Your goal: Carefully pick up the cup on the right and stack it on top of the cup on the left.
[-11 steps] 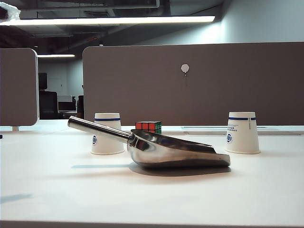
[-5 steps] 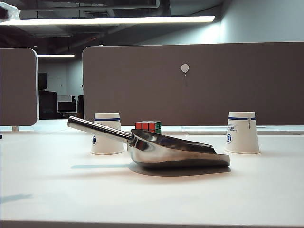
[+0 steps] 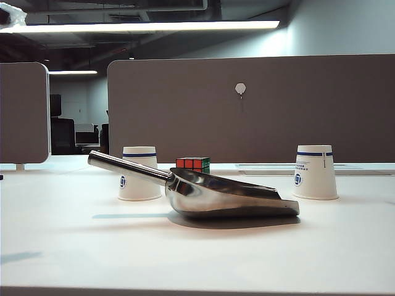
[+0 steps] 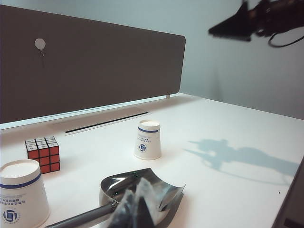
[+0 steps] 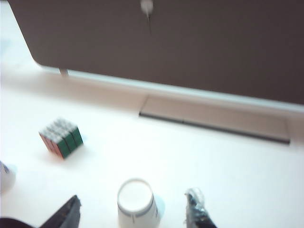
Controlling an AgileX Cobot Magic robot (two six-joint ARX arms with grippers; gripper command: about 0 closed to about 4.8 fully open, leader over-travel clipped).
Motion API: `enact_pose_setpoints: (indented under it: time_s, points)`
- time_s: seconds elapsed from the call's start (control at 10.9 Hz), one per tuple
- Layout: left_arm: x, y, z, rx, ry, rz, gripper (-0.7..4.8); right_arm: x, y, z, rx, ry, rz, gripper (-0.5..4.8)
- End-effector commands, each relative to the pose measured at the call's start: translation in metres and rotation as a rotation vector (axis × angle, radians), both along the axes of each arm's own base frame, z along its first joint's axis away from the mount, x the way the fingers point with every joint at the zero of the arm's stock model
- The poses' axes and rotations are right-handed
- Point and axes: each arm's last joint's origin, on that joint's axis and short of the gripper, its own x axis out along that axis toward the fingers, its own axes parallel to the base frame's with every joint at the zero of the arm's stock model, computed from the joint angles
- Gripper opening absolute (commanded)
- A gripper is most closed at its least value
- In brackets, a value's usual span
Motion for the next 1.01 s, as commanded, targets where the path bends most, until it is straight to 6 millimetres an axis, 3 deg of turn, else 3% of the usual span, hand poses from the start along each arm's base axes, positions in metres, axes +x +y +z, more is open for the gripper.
enact_pose_setpoints:
  time_s: [0.09, 0.64, 0.83, 1.01]
  points:
    - [-0.001, 0.000, 0.003, -0.003, -0.022, -0.006, -0.05, 0.031, 0.002, -0.020, -0.006, 0.109, 0.002, 3.35]
    - [-0.001, 0.000, 0.003, -0.003, -0.023, -0.006, -0.05, 0.066, 0.005, -0.055, 0.005, 0.272, 0.051, 3.49]
    - [-0.001, 0.000, 0.003, -0.004, -0.023, -0.003, -0.05, 0.085, 0.020, -0.081, 0.032, 0.380, 0.173, 3.49]
    - [-0.001, 0.000, 0.003, -0.004, -0.023, -0.002, -0.05, 0.094, 0.027, -0.092, 0.027, 0.408, 0.192, 3.50]
